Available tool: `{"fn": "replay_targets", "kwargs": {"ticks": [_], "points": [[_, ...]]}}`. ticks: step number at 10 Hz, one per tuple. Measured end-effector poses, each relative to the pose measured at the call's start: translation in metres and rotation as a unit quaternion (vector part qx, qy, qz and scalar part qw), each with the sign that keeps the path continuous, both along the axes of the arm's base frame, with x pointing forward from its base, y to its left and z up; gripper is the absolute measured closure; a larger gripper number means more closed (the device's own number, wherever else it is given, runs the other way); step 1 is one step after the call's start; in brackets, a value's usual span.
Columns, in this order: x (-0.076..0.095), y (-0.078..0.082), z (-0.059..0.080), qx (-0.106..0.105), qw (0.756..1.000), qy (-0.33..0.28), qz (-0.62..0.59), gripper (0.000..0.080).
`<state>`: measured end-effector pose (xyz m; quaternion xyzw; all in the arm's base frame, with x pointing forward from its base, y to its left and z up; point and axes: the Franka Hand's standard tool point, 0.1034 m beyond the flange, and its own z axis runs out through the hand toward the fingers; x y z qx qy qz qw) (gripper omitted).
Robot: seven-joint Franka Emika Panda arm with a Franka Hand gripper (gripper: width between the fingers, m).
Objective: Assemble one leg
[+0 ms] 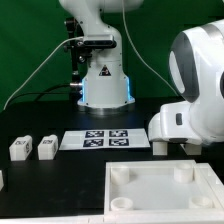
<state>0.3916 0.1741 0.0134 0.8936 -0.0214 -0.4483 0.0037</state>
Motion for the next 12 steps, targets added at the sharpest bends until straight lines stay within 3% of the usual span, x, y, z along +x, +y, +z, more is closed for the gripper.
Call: {"fn": "replay_targets", "kwargs": {"ticks": [1,3,4,5,7,8,9,10,12], "points": [[0.009,-0.009,0.014,0.014,1.000,-0.003,0.014,0.0506],[0.033,-0.027,0.057,0.029,0.999,-0.022,0.019,0.0506],[0.047,-0.033,0.068,0.039,0.998,-0.034,0.022,0.0506],[0.070,-0.039,0.083,0.042,0.995,-0.083,0.024,0.0506],[0.101,-0.045,0.112,0.051,0.976,-0.210,0.023,0.0506],[0.112,-0.044,0.120,0.052,0.966,-0.253,0.021,0.0506],[0.120,-0.042,0.118,0.053,0.946,-0.320,0.018,0.0506],[0.116,-0.043,0.117,0.052,0.930,-0.363,0.017,0.0506],[0.124,-0.043,0.118,0.054,0.891,-0.451,0.013,0.0506]]}}
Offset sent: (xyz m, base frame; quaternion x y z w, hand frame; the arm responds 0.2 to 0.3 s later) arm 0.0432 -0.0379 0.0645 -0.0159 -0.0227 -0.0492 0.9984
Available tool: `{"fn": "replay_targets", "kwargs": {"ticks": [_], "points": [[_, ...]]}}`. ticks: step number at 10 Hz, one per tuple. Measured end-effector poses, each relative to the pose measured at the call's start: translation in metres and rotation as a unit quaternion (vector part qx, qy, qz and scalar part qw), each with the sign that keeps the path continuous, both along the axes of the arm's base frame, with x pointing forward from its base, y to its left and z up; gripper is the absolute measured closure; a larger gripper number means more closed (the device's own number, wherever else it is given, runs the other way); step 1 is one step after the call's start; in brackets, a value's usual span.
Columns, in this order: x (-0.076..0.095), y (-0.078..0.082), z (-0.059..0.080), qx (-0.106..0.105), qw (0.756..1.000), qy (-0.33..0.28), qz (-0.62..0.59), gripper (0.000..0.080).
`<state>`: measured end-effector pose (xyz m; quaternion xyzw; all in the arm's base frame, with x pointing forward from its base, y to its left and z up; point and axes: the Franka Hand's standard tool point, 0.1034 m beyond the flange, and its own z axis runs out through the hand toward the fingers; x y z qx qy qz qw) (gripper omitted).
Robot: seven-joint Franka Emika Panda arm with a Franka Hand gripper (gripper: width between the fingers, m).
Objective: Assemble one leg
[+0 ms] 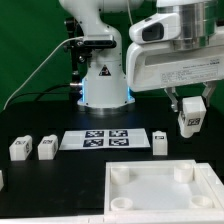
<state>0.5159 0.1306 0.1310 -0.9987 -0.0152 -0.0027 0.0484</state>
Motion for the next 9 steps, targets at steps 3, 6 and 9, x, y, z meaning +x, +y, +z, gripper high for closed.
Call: {"fn": "replay_targets", "kwargs": {"ticks": [3,6,9], "points": [[0.056,-0.028,0.035,-0.018,0.994,-0.102,0.029,0.0506],[0.086,-0.030,0.044,0.000,0.976,-0.217,0.007,0.0506],[0.087,-0.029,0.047,0.006,0.965,-0.261,0.007,0.0506]]}}
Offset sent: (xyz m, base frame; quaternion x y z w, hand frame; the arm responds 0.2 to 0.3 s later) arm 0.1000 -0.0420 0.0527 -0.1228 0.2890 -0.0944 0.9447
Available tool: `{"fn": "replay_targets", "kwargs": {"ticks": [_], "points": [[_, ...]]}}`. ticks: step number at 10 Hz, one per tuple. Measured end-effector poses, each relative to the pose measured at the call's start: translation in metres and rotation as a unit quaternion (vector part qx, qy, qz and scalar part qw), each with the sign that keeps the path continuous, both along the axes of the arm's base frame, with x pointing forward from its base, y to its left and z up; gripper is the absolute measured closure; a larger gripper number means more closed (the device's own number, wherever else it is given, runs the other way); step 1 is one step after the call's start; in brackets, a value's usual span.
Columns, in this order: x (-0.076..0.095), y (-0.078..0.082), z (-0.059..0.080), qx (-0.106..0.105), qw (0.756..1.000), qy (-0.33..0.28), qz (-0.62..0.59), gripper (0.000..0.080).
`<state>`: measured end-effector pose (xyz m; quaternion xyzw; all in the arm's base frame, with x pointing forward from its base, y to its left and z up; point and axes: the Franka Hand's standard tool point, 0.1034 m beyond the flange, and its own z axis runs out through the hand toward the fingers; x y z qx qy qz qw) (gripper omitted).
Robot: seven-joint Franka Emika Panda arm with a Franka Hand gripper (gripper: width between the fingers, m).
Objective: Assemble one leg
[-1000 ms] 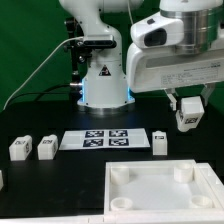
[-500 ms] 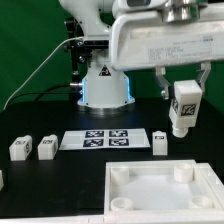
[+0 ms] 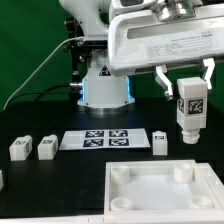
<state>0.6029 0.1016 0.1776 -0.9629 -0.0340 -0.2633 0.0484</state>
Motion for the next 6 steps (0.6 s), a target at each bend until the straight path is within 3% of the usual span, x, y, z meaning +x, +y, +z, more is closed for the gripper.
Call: {"fn": "replay_targets", "kwargs": {"ticks": [2,6], "points": [[0.003,0.005,-0.006,0.002,1.000,-0.003,0.002,0.0506],[0.014,0.019,-0.055,0.001,1.000,0.016,0.003,0.0506]]}}
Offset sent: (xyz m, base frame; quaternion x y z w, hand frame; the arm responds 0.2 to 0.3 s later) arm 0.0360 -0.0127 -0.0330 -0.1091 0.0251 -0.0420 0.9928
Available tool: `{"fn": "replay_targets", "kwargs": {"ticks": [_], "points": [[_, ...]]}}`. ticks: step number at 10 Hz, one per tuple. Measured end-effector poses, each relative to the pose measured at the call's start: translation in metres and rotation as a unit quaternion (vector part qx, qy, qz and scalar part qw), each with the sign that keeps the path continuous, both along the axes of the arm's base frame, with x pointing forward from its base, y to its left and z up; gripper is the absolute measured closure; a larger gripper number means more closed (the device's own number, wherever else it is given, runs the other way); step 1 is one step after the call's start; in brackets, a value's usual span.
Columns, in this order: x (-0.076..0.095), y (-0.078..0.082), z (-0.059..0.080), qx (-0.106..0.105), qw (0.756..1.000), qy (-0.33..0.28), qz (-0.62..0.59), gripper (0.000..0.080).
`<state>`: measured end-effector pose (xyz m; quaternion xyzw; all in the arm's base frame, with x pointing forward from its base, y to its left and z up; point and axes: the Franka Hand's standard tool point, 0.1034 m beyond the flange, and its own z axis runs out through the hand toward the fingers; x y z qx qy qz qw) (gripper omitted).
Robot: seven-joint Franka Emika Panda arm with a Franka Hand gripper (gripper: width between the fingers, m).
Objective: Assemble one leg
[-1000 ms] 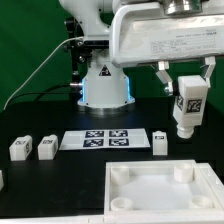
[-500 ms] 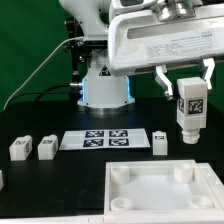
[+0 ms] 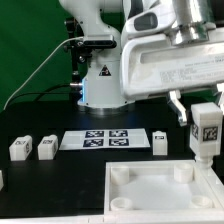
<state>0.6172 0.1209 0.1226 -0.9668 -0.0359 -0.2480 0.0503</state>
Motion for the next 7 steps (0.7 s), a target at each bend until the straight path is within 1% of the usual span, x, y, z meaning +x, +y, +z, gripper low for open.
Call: {"fn": "replay_targets", "kwargs": {"ticks": [2,4,6,7], "points": [[-0.007,0.010,-0.025,0.003,1.000,0.013,-0.001,0.0506],[-0.006,0.008,-0.028,0.004,1.000,0.008,-0.004,0.0506],[-0.003,-0.001,-0.028,-0.002,1.000,0.006,0.000,0.0506],[-0.003,-0.001,-0.027,-0.002,1.000,0.006,0.000,0.0506]]}}
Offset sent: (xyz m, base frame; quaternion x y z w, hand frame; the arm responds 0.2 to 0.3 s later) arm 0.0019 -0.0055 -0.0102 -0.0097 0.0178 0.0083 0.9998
